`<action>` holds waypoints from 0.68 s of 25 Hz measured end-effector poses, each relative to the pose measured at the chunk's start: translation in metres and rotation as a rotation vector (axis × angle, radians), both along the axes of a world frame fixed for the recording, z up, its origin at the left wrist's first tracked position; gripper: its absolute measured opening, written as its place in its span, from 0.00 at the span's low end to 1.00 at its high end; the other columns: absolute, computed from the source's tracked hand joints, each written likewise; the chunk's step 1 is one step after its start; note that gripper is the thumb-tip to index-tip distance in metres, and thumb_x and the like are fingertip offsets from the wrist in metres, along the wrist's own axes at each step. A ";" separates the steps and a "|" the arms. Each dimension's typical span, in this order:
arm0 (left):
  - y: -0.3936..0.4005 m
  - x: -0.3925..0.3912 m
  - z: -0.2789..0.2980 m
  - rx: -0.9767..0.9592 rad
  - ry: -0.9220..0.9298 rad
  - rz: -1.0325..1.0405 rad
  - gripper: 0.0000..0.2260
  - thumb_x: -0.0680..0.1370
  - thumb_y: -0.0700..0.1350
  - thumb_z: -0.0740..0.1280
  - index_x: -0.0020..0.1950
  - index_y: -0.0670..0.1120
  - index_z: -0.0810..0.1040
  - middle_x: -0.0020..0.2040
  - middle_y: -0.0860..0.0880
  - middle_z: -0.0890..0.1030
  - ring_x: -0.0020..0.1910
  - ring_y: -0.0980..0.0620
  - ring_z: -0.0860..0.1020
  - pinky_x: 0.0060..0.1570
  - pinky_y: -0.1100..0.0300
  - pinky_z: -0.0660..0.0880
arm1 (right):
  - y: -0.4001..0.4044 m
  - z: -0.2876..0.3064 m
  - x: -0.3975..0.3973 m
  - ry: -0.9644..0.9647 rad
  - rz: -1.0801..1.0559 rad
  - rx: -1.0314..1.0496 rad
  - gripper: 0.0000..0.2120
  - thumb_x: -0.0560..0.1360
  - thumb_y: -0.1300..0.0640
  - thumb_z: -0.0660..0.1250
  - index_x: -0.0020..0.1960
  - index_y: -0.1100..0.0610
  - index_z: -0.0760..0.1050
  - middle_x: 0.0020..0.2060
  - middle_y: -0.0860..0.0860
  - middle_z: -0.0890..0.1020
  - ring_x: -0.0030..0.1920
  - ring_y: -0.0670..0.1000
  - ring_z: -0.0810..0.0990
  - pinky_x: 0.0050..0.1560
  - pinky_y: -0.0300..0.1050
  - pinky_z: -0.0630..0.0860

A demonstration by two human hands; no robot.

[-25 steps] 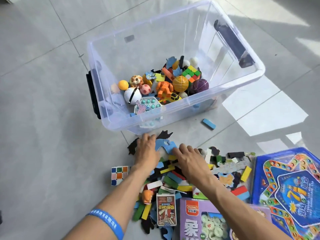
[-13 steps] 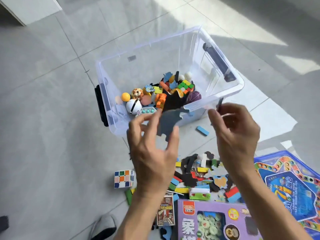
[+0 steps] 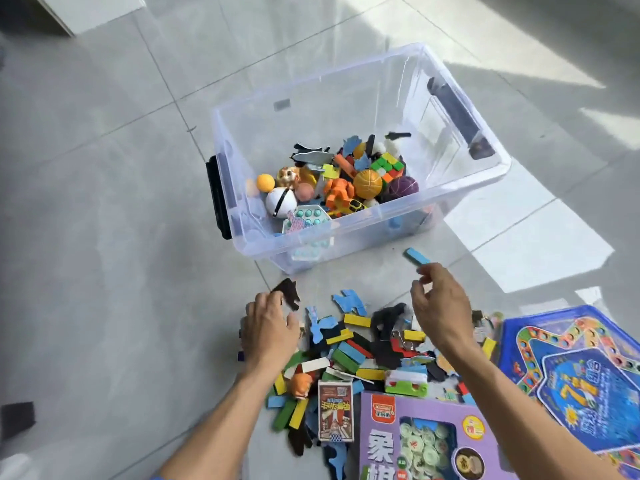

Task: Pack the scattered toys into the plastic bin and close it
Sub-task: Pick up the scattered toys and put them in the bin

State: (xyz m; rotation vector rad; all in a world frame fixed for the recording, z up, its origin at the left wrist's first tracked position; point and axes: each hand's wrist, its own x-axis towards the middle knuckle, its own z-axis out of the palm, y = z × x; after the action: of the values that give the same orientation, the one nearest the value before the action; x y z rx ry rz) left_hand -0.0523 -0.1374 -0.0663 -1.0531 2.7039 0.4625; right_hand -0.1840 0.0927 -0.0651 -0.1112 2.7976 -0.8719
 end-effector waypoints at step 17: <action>0.035 -0.034 0.021 0.851 0.314 0.600 0.05 0.73 0.39 0.73 0.44 0.49 0.82 0.46 0.46 0.85 0.44 0.49 0.83 0.37 0.62 0.77 | -0.008 0.010 0.019 0.082 0.028 -0.279 0.07 0.77 0.60 0.67 0.55 0.55 0.77 0.47 0.51 0.80 0.45 0.47 0.80 0.42 0.46 0.78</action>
State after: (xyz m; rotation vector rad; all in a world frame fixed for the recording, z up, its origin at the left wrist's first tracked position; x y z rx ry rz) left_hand -0.0864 -0.1028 -0.0449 -1.5283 1.9292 1.7880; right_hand -0.1645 0.0842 -0.0547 -0.2329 2.7230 -1.2737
